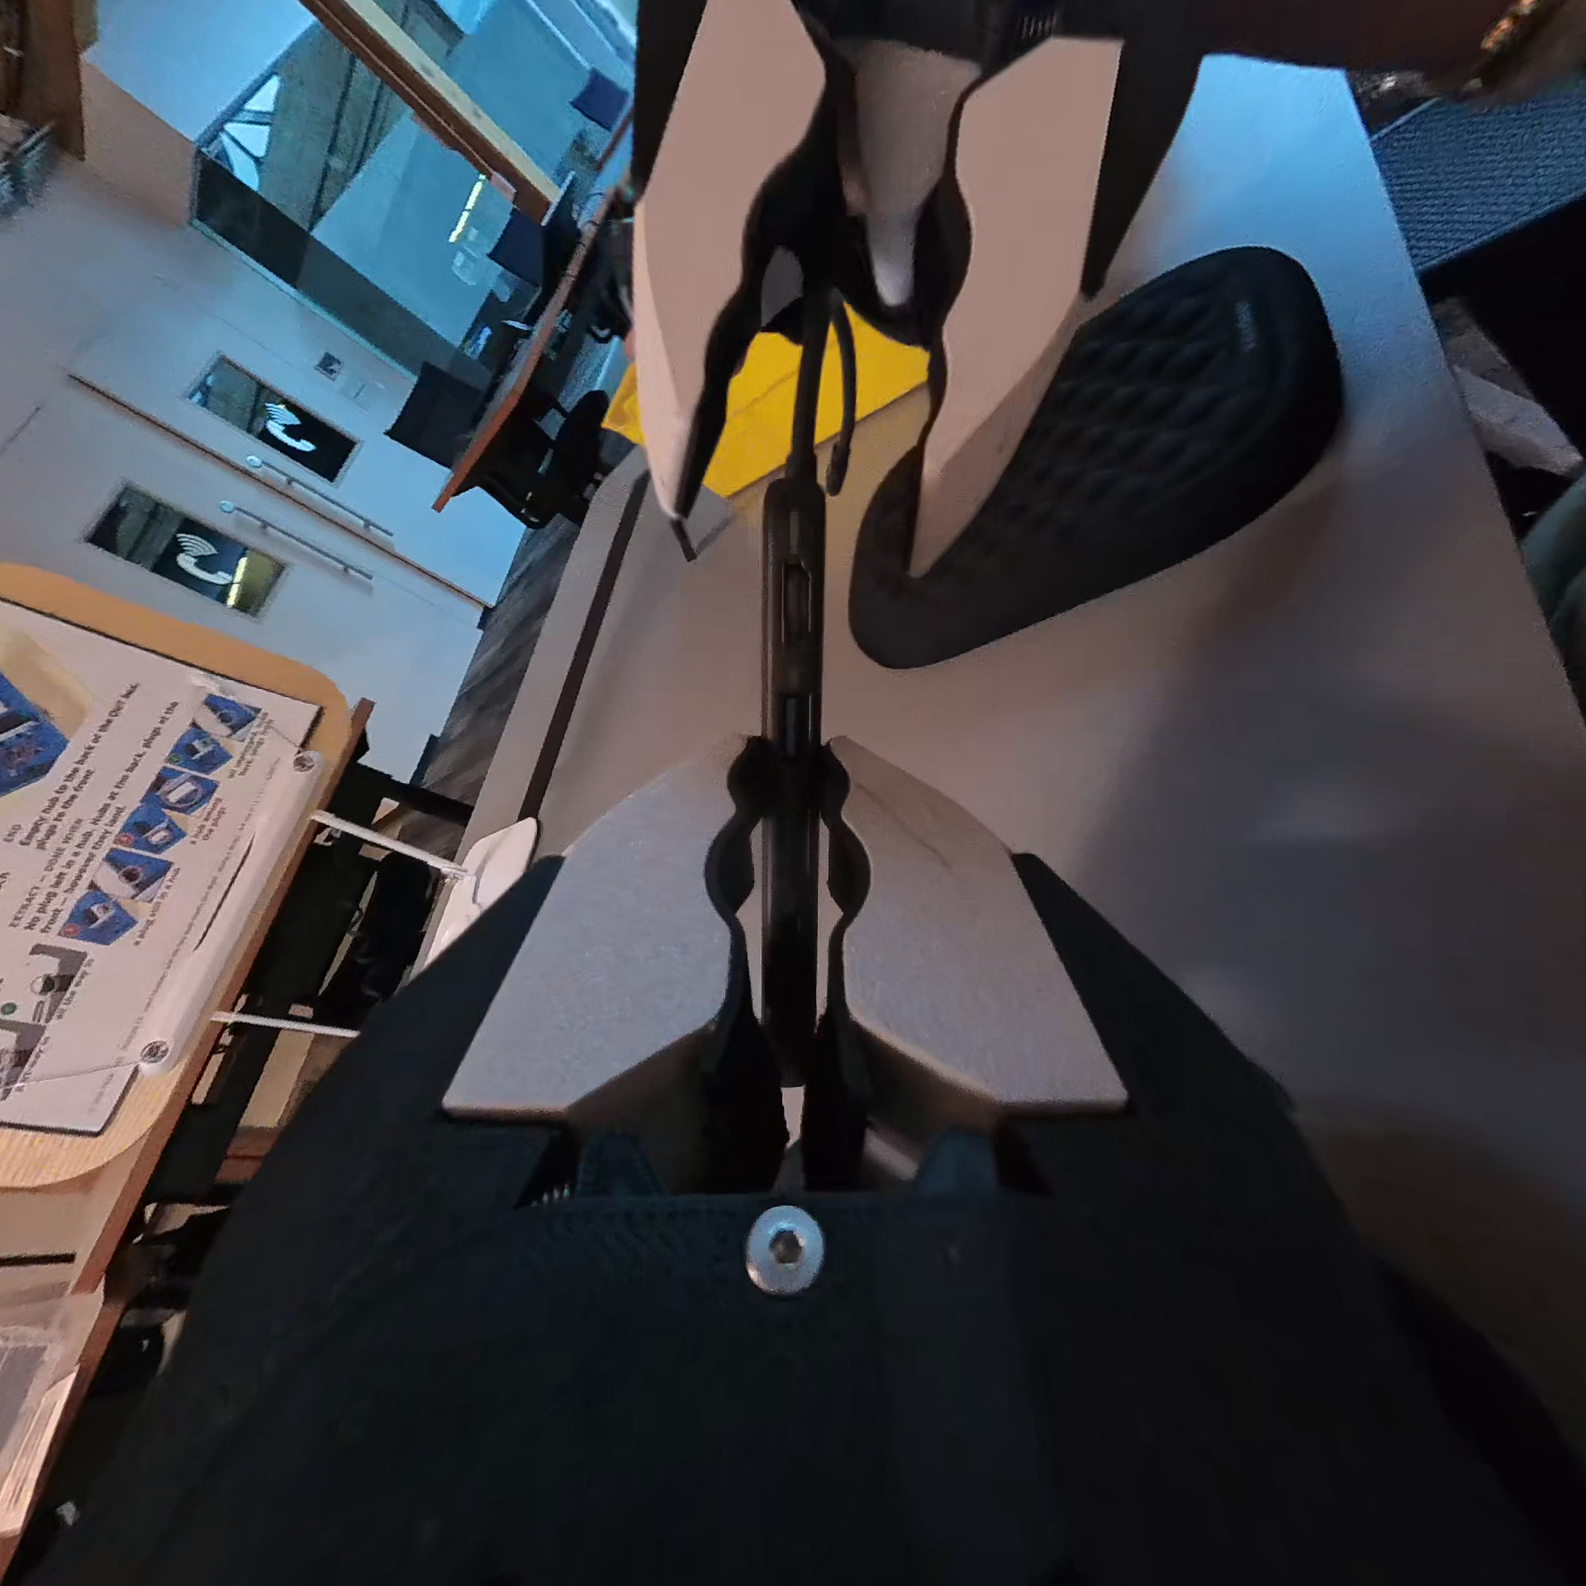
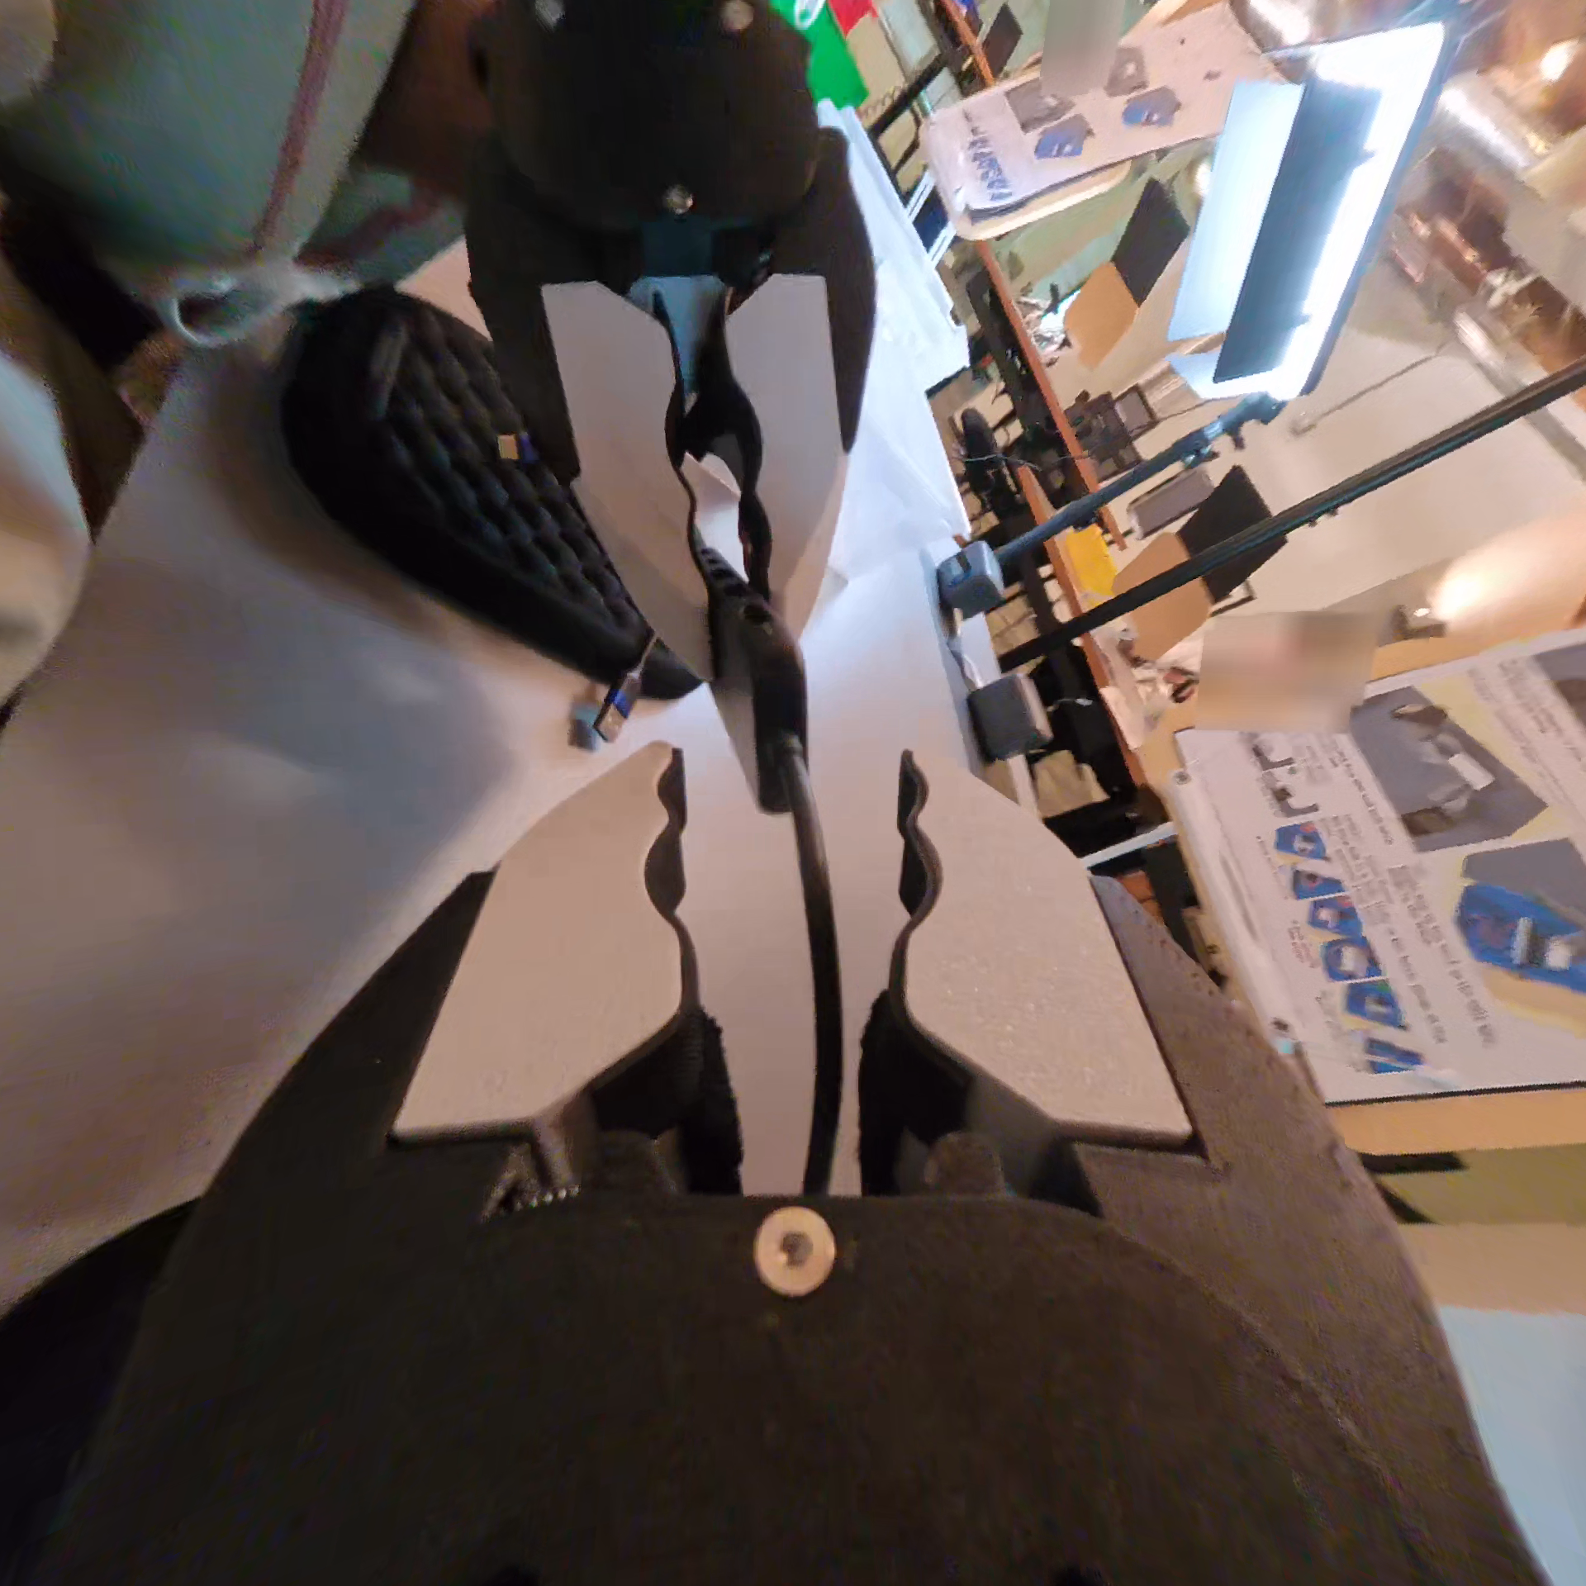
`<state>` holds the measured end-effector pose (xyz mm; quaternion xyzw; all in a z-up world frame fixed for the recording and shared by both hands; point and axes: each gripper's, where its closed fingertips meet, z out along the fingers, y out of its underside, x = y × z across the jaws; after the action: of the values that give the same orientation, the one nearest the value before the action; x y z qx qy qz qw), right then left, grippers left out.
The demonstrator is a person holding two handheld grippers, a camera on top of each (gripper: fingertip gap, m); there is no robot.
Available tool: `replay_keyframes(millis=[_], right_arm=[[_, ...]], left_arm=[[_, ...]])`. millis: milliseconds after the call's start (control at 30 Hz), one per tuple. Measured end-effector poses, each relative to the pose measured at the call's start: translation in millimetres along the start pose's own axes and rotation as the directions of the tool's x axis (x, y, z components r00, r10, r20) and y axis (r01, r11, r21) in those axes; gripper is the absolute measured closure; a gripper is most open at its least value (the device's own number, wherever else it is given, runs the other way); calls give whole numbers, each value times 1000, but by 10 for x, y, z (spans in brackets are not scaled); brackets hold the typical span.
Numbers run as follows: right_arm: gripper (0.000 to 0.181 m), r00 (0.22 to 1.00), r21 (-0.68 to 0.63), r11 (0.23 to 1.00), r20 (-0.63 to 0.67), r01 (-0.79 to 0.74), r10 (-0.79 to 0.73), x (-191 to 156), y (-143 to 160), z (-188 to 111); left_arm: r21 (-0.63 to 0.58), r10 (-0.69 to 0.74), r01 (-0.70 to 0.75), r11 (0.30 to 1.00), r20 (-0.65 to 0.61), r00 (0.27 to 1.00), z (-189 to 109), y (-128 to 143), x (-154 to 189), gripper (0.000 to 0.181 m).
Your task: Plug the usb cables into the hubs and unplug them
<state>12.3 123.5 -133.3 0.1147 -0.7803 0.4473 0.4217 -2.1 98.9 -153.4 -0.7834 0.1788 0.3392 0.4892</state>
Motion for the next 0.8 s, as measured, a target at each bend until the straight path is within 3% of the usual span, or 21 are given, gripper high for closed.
replay_keyframes(millis=[167, 267, 333, 433, 500, 667, 733, 800], right_arm=[[167, 995, -53, 995, 41, 89, -87, -125, 9, 149], [169, 996, -59, 995, 53, 76, -73, -133, 19, 138], [169, 996, -128, 988, 19, 91, -89, -56, 138, 80], [169, 993, -235, 966, -29, 105, -115, 69, 350, -32], [169, 992, -255, 962, -45, 99, -114, 101, 414, -76], [169, 992, -226, 969, -49, 99, -113, 80, 401, -52], [169, 993, -208, 973, -47, 96, -108, 66, 387, -36], [169, 993, -197, 976, -54, 91, -103, 73, 388, -45]], left_arm=[[2, 18, -18, 1000, -51, 999, 36, -49, 81, 169], [-15, 34, -35, 999, -41, 999, -1, -27, 59, 167], [-61, 17, -15, 998, 22, 1000, -137, 50, -120, 149], [-50, -60, 69, 996, 167, 984, -448, 135, -459, 145], [-60, -126, 138, 989, 170, 977, -575, 237, -513, 145], [-306, -167, 117, 945, -145, 975, -455, 698, -107, 144], [-321, -223, 105, 941, -358, 907, -413, 739, 118, 142], [-286, -332, 210, 935, -496, 802, -393, 609, 165, 142]])
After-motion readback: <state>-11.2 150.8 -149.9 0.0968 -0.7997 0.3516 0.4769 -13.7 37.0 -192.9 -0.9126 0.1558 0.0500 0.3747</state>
